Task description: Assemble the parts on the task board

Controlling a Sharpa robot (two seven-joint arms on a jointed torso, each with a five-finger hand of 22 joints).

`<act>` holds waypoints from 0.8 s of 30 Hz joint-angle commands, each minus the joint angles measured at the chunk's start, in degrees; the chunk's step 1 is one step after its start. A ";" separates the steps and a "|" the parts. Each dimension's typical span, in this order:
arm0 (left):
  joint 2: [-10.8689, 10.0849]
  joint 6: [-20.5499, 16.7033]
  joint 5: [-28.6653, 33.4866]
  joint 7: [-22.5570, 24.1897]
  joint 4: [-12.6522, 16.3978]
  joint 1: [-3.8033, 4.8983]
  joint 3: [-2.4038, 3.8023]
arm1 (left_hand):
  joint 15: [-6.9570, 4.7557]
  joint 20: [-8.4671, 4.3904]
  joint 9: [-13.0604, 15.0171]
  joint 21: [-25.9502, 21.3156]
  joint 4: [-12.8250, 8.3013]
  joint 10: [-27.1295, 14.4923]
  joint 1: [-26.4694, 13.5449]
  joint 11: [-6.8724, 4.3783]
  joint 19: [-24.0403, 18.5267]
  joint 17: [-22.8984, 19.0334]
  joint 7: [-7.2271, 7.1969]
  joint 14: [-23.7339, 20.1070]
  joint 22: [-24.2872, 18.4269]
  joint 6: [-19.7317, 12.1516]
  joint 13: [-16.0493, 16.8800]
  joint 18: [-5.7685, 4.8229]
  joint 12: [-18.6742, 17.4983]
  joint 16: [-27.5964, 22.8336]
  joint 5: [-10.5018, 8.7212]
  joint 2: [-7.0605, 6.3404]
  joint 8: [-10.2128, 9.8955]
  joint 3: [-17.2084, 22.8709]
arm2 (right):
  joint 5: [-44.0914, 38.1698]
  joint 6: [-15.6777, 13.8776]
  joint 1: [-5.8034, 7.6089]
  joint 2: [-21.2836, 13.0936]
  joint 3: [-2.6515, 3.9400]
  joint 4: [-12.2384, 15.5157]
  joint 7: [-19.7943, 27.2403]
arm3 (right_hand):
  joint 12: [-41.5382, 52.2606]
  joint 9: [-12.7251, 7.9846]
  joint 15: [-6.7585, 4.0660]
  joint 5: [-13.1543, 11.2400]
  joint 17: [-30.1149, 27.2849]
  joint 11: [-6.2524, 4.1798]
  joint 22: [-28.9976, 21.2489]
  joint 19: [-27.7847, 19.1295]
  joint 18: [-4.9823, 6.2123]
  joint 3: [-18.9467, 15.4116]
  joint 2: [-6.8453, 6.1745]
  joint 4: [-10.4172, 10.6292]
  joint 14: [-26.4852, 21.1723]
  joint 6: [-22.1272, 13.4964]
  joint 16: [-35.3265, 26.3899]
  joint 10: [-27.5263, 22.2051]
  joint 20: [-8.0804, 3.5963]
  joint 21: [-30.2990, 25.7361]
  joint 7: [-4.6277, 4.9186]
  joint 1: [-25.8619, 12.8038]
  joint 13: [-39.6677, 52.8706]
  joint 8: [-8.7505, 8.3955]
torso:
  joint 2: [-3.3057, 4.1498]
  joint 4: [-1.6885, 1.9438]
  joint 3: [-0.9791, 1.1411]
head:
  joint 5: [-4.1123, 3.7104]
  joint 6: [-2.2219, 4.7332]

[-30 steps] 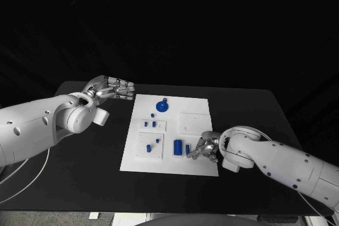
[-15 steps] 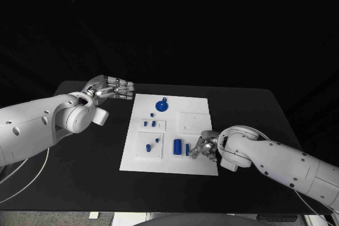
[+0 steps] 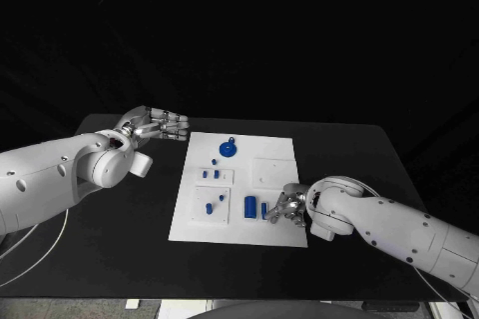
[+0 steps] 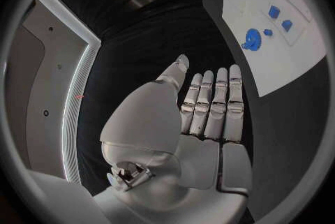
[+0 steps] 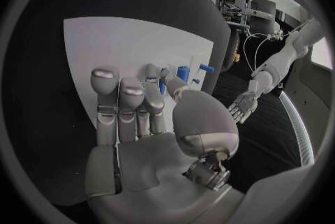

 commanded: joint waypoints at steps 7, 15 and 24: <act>0.17 -0.17 0.19 1.29 -0.23 0.01 0.01 | 0.05 0.30 -0.05 0.00 0.10 -0.33 -0.54 0.05 -0.03 -0.05 0.03 -0.26 -0.08 -0.24 -0.03 0.81 0.08 -0.26 -0.05 0.11 -0.06 -0.05 | 3.40 -0.39 -0.15 -1.43 -0.10 -0.41 6.27 | -0.48 -0.17 -0.07 2.81 -0.41 0.17 -0.32 2.98 -0.03 -7.37 -3.38 3.35 0.03 -1.47 -0.77 -0.50 -0.03 -0.64 0.70 0.99 0.99 -0.13 | -0.24 0.00 -0.03 | -0.27 0.92; 0.87 -2.54 2.25 4.46 -1.68 -0.05 -1.43 | -0.17 0.12 -0.05 0.15 0.04 0.31 -0.25 -0.18 0.30 -0.04 -0.16 0.41 -0.01 0.29 -0.04 0.85 0.09 -0.24 -0.03 0.22 0.06 0.14 | 10.92 -5.71 2.43 -2.51 0.11 -4.22 19.06 | -1.25 -0.14 0.15 3.34 -1.18 0.80 -0.55 2.93 0.62 -11.22 -5.00 7.54 -0.13 -3.82 -1.89 -0.90 0.27 -1.70 1.62 5.10 -0.06 -0.18 | -1.49 -0.41 -0.25 | -0.43 2.86; 3.06 -2.58 5.05 7.24 -5.95 -0.50 -1.86 | -1.21 -0.70 -0.02 0.65 0.02 3.38 0.07 -1.32 1.17 -0.04 -1.53 2.70 0.24 4.40 -0.09 0.59 -0.14 -0.24 0.16 1.29 -0.20 1.97 | 21.15 -13.01 8.62 1.03 0.15 -17.30 36.18 | -20.41 -0.31 0.35 4.96 -9.72 0.87 -12.06 0.43 1.08 -13.68 -0.74 2.05 -2.78 -5.16 -13.07 -8.05 0.56 -21.85 2.13 7.96 -13.87 -0.22 | -4.34 -0.88 -0.46 | -0.65 4.98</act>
